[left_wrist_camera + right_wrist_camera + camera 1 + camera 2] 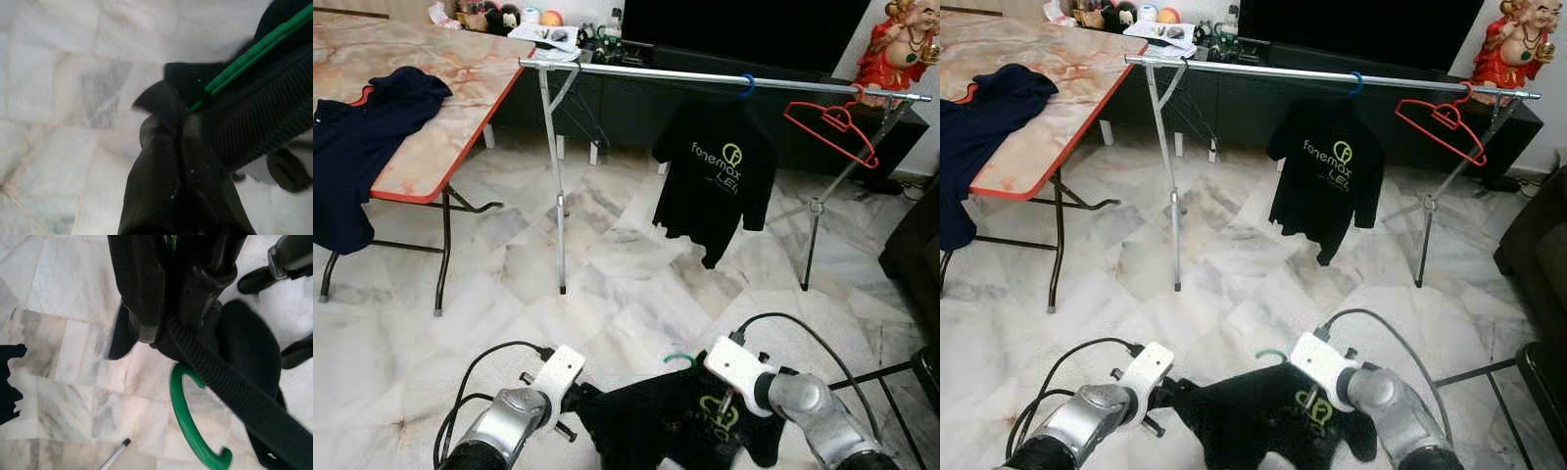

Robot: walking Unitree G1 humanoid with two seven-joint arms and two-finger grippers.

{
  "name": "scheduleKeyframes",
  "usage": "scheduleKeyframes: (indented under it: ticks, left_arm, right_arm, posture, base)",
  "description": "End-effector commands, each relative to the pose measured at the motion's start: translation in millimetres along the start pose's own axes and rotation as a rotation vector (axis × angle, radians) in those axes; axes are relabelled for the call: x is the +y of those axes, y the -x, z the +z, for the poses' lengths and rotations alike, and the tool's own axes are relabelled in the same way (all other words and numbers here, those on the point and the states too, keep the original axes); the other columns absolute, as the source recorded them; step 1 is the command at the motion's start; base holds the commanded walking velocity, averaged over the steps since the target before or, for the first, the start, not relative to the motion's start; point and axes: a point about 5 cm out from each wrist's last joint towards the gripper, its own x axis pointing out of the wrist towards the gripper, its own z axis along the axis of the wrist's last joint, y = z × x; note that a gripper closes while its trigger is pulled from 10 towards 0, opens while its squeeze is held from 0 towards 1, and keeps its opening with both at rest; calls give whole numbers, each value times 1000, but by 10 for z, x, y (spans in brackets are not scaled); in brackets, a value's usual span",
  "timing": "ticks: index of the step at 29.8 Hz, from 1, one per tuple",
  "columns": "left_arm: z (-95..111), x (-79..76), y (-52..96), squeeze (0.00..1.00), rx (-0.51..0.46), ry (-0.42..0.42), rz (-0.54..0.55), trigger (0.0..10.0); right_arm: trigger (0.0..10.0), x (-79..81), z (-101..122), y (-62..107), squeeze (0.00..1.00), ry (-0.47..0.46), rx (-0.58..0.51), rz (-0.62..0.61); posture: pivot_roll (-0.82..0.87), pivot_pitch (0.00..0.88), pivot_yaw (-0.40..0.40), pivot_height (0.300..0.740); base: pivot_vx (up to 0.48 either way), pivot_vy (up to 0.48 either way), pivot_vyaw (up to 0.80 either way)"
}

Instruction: Hang hanger

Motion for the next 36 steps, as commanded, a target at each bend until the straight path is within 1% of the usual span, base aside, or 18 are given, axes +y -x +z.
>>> scheduleKeyframes:
  ticks: [1, 2, 5, 8, 12, 15, 19, 20, 23, 24, 25, 26, 27, 28, 30, 32, 33, 36]
  left_arm:
    - [173, 106, 27, 0, -109, 4, 100, 0]
    - [173, 106, 27, 0, -109, 4, 100, 0]
    - [417, 285, 107, 0, -269, 63, 252, 0]
    - [557, 397, 187, 0, -366, 74, 337, 0]
    - [635, 514, 266, 0, -437, 113, 430, 118]
    - [642, 536, 282, 0, -467, 151, 434, 0]
    - [673, 512, 296, 0, -522, 150, 423, 0]
    - [660, 481, 278, 0, -512, 140, 403, 0]
    - [653, 433, 259, 0, -514, 135, 374, 0]
    - [653, 433, 259, 0, -514, 135, 374, 0]
    - [651, 405, 247, 0, -509, 128, 351, 0]
    - [646, 391, 239, 0, -501, 123, 343, 0]
    - [646, 391, 239, 0, -501, 123, 343, 0]
    - [620, 373, 217, 0, -480, 116, 336, 0]
    - [579, 374, 199, 0, -459, 119, 339, 0]
    - [544, 382, 192, 0, -445, 130, 350, 0]
    - [544, 382, 192, 0, -445, 130, 350, 0]
    - [529, 368, 193, 0, -446, 136, 344, 0]
  right_arm:
    - [10000, -82, -22, 63, 0, 25, 8, -18]
    - [10000, -82, -22, 63, 0, 25, 8, -18]
    - [10000, 137, -208, 73, 0, 181, 120, 164]
    - [10000, 269, -320, 86, 0, 224, 178, 258]
    - [10000, 311, -319, 68, 0, 200, 181, 268]
    - [10000, 327, -304, 60, 0, 202, 172, 271]
    - [10000, 249, -277, 25, 0, 204, 164, 157]
    - [10000, 214, -245, 3, 0, 182, 146, 92]
    - [10000, 165, -170, -19, 0, 88, 89, -1]
    - [10000, 165, -170, -19, 0, 88, 89, -1]
    - [10000, 115, -111, -31, 0, -26, 32, -76]
    - [10000, 78, -77, -30, 0, -93, -7, -124]
    - [10000, 78, -77, -30, 0, -93, -7, -124]
    - [10000, -1, -24, -8, 0, -157, -72, -221]
    - [10000, -62, 8, 22, 0, -176, -121, -322]
    - [10000, -71, 61, 43, 0, -251, -200, -400]
    - [10000, -71, 61, 43, 0, -251, -200, -400]
    - [10000, -33, 79, 75, 0, -386, -290, -480]
  posture:
    - [14, 103, -137, 740]
    - [14, 103, -137, 740]
    - [15, 104, -139, 740]
    - [20, 105, -140, 740]
    - [18, 106, -138, 740]
    - [18, 106, -137, 740]
    - [17, 107, -139, 740]
    - [17, 107, -139, 740]
    - [17, 109, -141, 740]
    - [17, 109, -141, 740]
    - [16, 108, -142, 740]
    - [16, 109, -143, 740]
    - [16, 109, -143, 740]
    - [15, 110, -144, 740]
    - [10, 110, -146, 740]
    - [10, 111, -147, 740]
    - [10, 111, -147, 740]
    - [14, 115, -147, 740]
  base:
    - [0, 0, 0]
    - [0, 0, 0]
    - [0, 0, 0]
    - [0, 0, 0]
    - [0, 0, 0]
    - [0, 0, 0]
    - [0, 0, 0]
    - [0, 0, 0]
    - [0, 0, 0]
    - [0, 0, 0]
    - [0, 0, 0]
    - [0, 0, 0]
    - [0, 0, 0]
    - [0, 0, 0]
    - [0, 0, 0]
    - [0, 0, 0]
    - [0, 0, 0]
    - [0, 0, 0]
